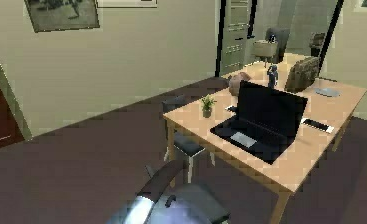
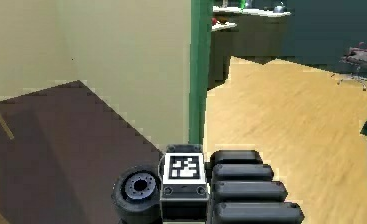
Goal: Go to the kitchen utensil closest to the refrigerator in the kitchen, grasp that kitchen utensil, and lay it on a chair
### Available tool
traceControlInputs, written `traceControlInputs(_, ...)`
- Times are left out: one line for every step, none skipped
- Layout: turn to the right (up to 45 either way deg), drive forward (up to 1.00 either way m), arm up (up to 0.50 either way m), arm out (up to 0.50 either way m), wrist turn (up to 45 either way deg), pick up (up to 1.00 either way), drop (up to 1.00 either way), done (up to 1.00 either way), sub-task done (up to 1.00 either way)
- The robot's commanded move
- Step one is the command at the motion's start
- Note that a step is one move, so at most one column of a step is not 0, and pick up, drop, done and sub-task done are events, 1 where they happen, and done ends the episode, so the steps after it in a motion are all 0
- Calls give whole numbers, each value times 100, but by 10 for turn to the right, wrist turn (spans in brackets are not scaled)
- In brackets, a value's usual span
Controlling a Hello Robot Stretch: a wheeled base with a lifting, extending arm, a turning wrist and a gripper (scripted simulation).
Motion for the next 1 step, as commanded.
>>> traceControlInputs(270,0,0,0,0,0,0,0,0)
